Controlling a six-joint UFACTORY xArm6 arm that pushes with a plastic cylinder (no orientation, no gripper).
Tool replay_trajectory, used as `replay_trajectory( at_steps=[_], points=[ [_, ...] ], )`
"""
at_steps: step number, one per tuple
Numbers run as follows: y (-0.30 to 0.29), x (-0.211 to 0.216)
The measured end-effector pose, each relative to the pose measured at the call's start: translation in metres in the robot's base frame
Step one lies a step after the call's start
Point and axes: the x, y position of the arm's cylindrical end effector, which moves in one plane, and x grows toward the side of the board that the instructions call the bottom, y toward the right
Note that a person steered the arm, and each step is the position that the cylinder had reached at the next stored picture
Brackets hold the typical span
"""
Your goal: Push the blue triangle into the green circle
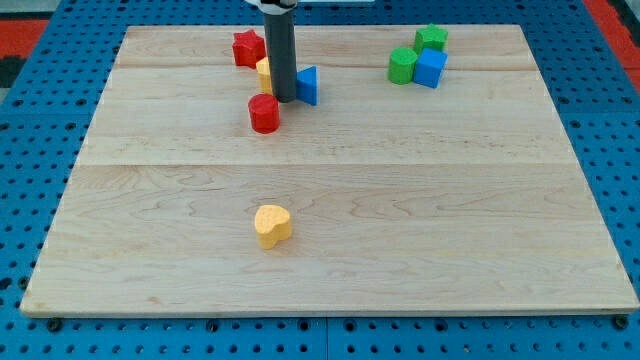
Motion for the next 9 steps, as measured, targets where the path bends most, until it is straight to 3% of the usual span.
replay_trajectory(
  at_steps=[2, 4, 7, 9],
  points=[
    [0.102, -0.059],
    [0.107, -0.064],
    [0.098, -0.117],
    [0.071, -0.119]
  ],
)
